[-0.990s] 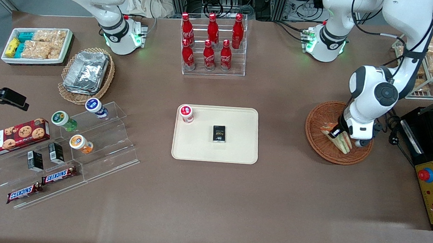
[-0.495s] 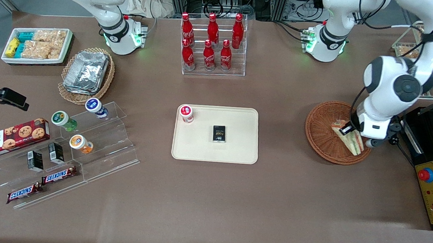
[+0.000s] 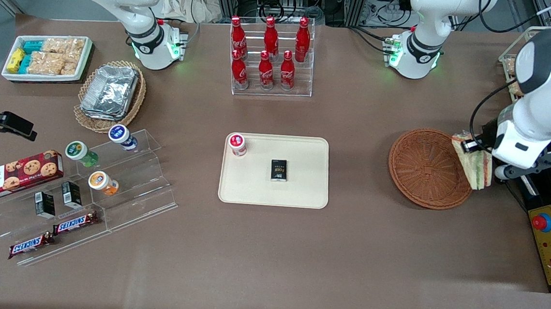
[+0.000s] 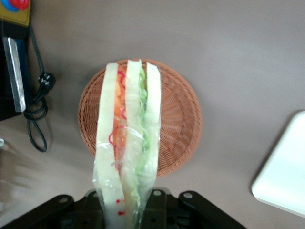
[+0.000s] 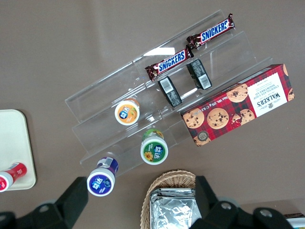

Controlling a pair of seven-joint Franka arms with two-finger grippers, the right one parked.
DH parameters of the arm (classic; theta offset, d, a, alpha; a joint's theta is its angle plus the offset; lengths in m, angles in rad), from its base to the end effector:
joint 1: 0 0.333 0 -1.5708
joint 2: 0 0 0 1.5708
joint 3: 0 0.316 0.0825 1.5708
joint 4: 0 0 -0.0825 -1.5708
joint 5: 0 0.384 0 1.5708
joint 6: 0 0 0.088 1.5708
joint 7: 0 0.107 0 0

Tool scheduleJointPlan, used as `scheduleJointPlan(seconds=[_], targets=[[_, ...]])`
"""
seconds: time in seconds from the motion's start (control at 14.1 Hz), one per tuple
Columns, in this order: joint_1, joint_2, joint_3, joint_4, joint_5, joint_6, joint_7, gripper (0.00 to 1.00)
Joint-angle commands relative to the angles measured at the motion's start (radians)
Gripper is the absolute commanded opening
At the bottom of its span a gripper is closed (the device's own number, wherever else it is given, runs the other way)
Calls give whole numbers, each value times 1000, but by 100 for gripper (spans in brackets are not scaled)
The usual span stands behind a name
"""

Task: Place sandwich from basket to tray
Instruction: 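Close the left gripper on the sandwich and lift it from the basket, then carry the sandwich with the left gripper over to the white tray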

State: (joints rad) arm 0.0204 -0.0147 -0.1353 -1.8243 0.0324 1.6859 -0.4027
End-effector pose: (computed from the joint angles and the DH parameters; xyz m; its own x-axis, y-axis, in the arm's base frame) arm 0.5414 -0.0597 0.5224 0.9544 0.2809 -0.1006 0.2738 -0.9585 -0.0792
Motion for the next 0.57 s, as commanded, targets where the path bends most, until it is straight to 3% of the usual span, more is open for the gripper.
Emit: scheduleJointPlan(seconds=[0.0,0.14,0.35,0.49], targets=[[-33,25,-76,86,-51,-55,10,0],[-34,41,-172,86,-54,-38,-8,0],[-42,102,-329,82,-42,73,-194,0],[-71,169,-377,68,-28,174,-287,0]])
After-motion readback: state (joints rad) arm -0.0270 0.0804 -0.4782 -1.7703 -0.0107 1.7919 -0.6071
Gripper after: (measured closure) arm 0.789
